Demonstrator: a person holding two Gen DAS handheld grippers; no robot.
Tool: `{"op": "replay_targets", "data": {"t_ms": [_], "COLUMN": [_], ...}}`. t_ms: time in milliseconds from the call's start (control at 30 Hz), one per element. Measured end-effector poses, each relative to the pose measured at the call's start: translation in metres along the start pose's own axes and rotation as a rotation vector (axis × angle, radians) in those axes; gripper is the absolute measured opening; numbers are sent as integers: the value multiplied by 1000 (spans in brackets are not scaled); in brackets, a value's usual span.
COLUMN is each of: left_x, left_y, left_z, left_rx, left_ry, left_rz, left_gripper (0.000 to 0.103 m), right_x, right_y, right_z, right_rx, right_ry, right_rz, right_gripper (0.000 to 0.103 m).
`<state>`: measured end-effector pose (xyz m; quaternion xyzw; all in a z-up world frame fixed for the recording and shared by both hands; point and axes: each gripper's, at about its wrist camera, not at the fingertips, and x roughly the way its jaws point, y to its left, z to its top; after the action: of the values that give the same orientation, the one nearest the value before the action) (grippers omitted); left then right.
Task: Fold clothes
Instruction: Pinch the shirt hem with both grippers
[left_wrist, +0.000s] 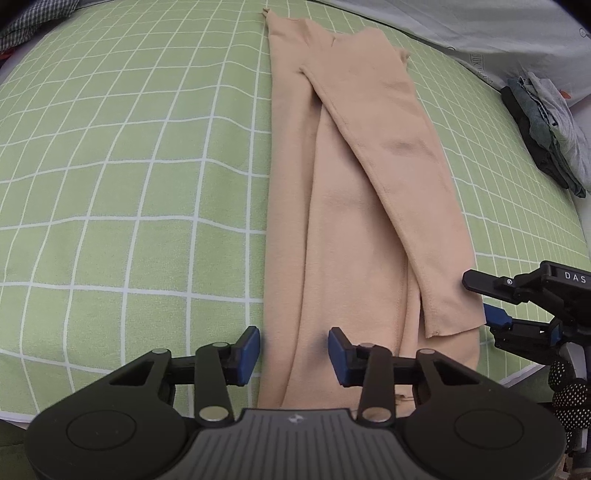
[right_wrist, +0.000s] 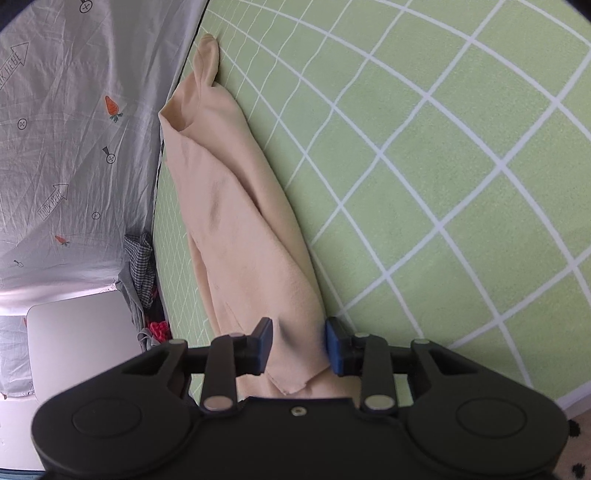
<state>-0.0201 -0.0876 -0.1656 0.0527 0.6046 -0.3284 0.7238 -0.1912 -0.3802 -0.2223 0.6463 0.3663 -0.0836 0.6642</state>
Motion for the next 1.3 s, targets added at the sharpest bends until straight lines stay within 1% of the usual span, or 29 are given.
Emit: {"op": "replay_targets", "data": {"t_ms": [100,200,267,300,367,400,467,500,567,633,767,800,833,867,900,933,967,1067,1167,1267,1300], "left_x": [-1,0,-2,-6,-4,-3,-4,-4,-4,-3,6,9,13,16,20,20,18,3,-19,-43,-50], "left_y": [15,22,19,20,20,20,24,22,18,10,-12,-14,-15,-16,-12,-9,-8,-4,-5,-9,-11], "left_z": [1,4,2,-1,-1,-1,-3,-3,-3,-4,2,4,6,8,9,10,10,11,16,26,32], "left_rx": [-72,-89,-95,-98,-118,-129,-140,-139,-131,-90,9,9,4,-1,-39,-57,-52,-91,-96,-120,-127], "left_ry": [3,-1,-7,-10,-16,-19,-29,-34,-40,-39,-28,-20,-10,0,11,16,12,-29,-75,-138,-163], "left_rz": [-43,-56,-59,-60,-67,-71,-80,-80,-83,-77,-23,-26,-32,-39,-72,-98,-121,-239,-297,-371,-388], "left_gripper": [28,27,26,26,26,28,28,28,33,44,44,43,32,16,11,11,11,11,11,11,11], "right_x": [9,12,14,15,16,17,17,17,17,19,21,21,21,21,21,20,16,3,-11,-25,-27], "right_y": [3,3,2,1,1,0,-2,-3,-3,-3,2,4,5,4,3,1,-1,2,8,24,31], "right_z": [-2,-1,0,0,0,0,-1,-1,-1,-1,-3,-4,-5,-4,-4,-2,0,4,8,12,14], "right_rx": [-7,-10,-9,-8,-17,-23,-15,-16,-16,-12,-48,-63,-73,-60,-47,-23,-6,16,25,-1,-10], "right_ry": [21,35,40,40,40,39,34,33,31,33,40,42,41,47,52,61,62,55,43,18,12], "right_rz": [11,20,26,29,11,7,14,16,21,29,13,6,1,13,24,58,77,137,200,246,274], "right_gripper": [32,32,32,31,23,21,21,21,21,21,21,20,19,20,19,18,18,17,15,15,15]}}
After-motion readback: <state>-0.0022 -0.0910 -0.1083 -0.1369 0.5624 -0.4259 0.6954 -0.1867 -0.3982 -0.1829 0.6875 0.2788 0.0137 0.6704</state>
